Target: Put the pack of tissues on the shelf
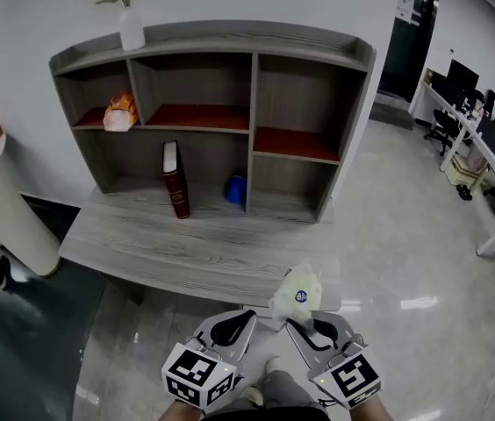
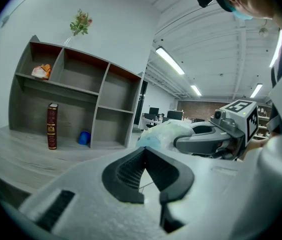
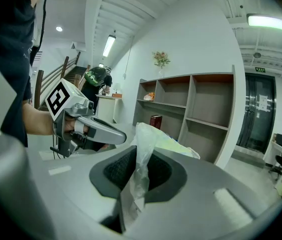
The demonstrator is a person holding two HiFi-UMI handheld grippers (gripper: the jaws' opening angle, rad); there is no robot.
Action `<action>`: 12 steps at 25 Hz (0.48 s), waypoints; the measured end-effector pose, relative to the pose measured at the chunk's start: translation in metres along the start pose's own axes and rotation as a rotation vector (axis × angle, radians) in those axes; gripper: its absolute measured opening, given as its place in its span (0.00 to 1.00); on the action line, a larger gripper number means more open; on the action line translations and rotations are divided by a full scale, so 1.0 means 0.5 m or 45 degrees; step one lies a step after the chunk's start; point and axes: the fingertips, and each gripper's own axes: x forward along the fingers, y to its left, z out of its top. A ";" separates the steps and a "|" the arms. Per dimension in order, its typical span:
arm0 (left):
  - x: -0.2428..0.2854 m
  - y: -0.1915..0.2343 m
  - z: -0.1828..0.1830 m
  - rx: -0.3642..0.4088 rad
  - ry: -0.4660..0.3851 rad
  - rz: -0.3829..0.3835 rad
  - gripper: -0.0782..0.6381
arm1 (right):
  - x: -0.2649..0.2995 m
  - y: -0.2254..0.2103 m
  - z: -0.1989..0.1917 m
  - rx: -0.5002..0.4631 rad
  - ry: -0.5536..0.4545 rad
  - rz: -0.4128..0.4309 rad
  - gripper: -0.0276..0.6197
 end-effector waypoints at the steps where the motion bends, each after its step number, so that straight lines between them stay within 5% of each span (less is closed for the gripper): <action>1: 0.004 0.007 0.002 0.000 -0.002 0.006 0.09 | 0.007 -0.007 0.000 -0.003 -0.003 0.002 0.11; 12: 0.100 0.090 0.071 0.021 -0.028 0.074 0.09 | 0.085 -0.133 0.026 -0.048 -0.042 0.063 0.11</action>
